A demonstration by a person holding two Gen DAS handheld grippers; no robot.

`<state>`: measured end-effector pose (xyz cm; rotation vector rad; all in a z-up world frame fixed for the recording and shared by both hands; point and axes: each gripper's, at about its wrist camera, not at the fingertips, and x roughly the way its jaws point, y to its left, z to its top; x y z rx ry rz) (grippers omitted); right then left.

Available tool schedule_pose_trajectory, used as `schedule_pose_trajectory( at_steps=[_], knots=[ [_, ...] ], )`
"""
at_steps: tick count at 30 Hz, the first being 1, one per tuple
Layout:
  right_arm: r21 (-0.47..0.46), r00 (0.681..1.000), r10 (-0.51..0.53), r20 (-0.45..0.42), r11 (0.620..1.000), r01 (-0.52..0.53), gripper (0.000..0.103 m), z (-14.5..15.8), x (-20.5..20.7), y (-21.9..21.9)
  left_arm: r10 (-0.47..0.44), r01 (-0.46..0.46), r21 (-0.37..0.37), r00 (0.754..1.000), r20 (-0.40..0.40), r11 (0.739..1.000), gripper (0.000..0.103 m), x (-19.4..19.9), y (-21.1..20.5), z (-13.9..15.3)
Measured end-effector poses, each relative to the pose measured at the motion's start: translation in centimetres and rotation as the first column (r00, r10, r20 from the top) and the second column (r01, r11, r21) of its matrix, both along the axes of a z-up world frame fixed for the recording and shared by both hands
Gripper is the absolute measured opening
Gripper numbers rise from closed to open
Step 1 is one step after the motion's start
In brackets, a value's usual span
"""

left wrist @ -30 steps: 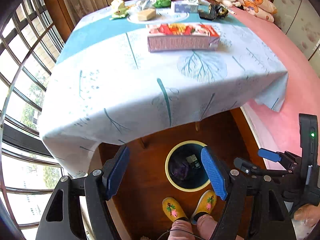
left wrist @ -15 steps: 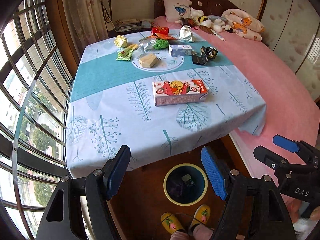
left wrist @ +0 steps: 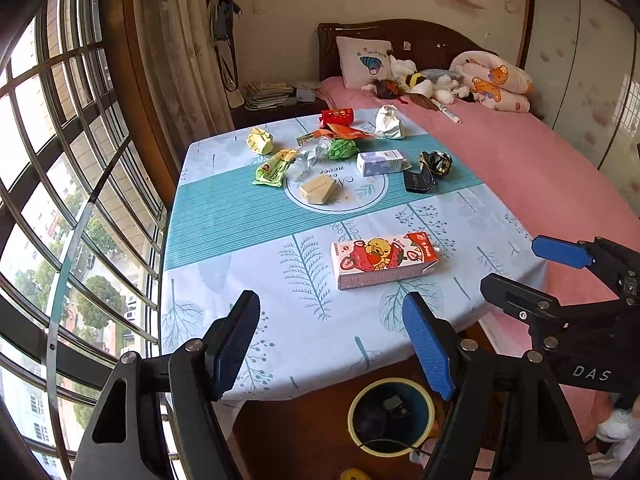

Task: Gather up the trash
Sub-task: 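Grasp the red B.Duck juice carton with the right tool while the left tool grasps the beige box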

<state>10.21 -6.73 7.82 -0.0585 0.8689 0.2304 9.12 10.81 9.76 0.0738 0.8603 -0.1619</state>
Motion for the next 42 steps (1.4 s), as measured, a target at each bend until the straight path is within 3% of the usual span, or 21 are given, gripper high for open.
schedule_pose_trajectory(
  at_steps=[5, 9, 16, 22, 24, 26, 29, 32, 42],
  knots=[
    [-0.052, 0.987, 0.155, -0.046, 0.986, -0.158, 0.08, -3.7, 6.1, 0.8, 0.085, -0.085, 0.013, 0.996, -0.029, 0.996, 0.075, 3.1, 0.3, -1.8],
    [-0.083, 0.944, 0.312, -0.107, 0.943, -0.321, 0.08, -7.4, 10.8, 1.5, 0.189, -0.188, 0.021, 0.979, -0.082, 0.982, 0.075, 6.4, 0.3, -3.5],
    [-0.144, 0.796, 0.568, -0.208, 0.787, -0.6, 0.08, -13.1, 16.6, 3.1, 0.34, -0.339, 0.035, 0.924, -0.175, 0.94, 0.075, 11.4, -0.9, -6.6],
    [-0.132, 0.669, 0.683, -0.294, 0.664, -0.736, 0.08, -16.4, 19.2, 3.9, 0.456, -0.456, 0.055, 0.859, -0.233, 0.888, 0.075, 13.2, -1.5, -9.0],
    [-0.117, 0.636, 0.701, -0.322, 0.637, -0.762, 0.074, -17.2, 19.8, 4.0, 0.482, -0.482, 0.066, 0.841, -0.244, 0.874, 0.075, 13.7, -1.6, -9.6],
    [-0.08, 0.612, 0.715, -0.339, 0.626, -0.776, 0.057, -17.6, 20.7, 4.0, 0.501, -0.5, 0.072, 0.829, -0.247, 0.863, 0.075, 14.1, -1.8, -9.9],
    [-0.053, 0.615, 0.714, -0.334, 0.637, -0.769, 0.051, -17.5, 22.2, 3.8, 0.512, -0.508, 0.083, 0.825, -0.239, 0.857, 0.075, 15.1, -2.2, -10.1],
    [-0.021, 0.65, 0.694, -0.309, 0.678, -0.734, 0.051, -16.6, 24.0, 3.1, 0.508, -0.504, 0.084, 0.827, -0.238, 0.86, 0.075, 16.5, -2.3, -10.1],
    [0.05, 0.833, 0.488, -0.261, 0.868, -0.493, 0.05, -14.4, 32.1, -2.0, 0.484, -0.492, 0.034, 0.837, -0.257, 0.87, 0.075, 25.1, -3.2, -11.3]
  ],
)
